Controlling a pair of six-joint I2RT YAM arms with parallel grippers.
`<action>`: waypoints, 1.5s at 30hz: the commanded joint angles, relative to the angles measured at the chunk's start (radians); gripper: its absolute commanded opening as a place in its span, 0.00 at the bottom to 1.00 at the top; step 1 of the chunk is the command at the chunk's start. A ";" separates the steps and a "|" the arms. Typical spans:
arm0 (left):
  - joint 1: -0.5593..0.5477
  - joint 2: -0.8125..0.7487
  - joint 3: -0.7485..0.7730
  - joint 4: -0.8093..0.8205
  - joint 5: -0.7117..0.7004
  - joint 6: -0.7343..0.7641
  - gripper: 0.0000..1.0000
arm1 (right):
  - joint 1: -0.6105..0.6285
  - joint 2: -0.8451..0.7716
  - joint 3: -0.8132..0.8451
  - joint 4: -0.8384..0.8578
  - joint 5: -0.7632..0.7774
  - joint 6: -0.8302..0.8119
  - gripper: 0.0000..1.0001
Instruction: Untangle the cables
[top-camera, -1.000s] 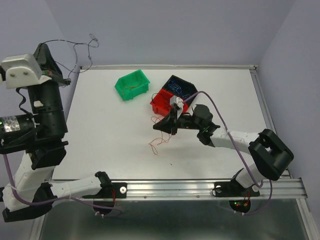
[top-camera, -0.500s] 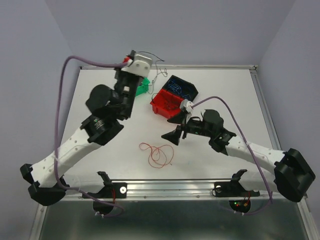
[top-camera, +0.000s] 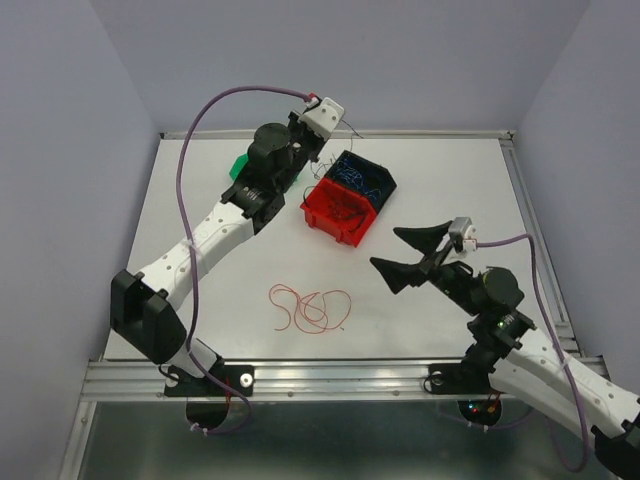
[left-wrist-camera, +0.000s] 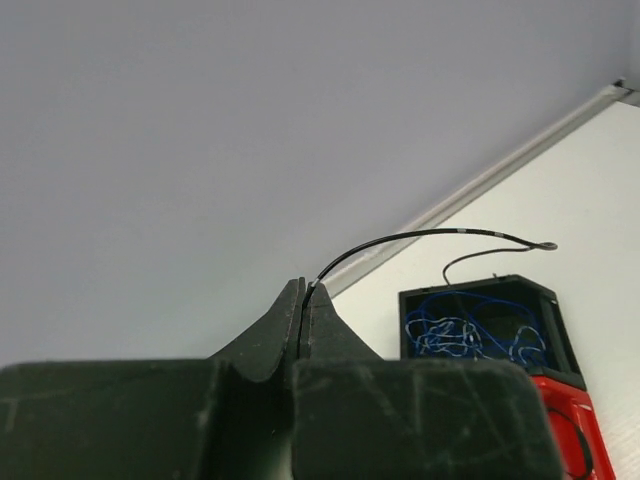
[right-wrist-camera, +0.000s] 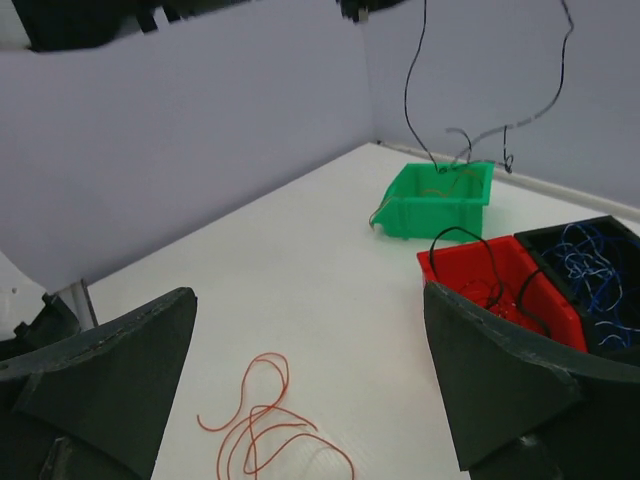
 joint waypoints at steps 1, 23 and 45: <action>0.047 0.035 0.008 0.054 0.244 -0.053 0.00 | -0.001 -0.078 -0.019 -0.047 0.132 0.026 1.00; 0.143 0.252 -0.141 0.016 0.601 0.146 0.00 | -0.002 -0.043 -0.002 -0.058 0.172 0.035 1.00; 0.158 0.474 0.149 -0.297 0.456 0.360 0.00 | -0.002 0.223 0.111 -0.134 0.356 0.066 0.96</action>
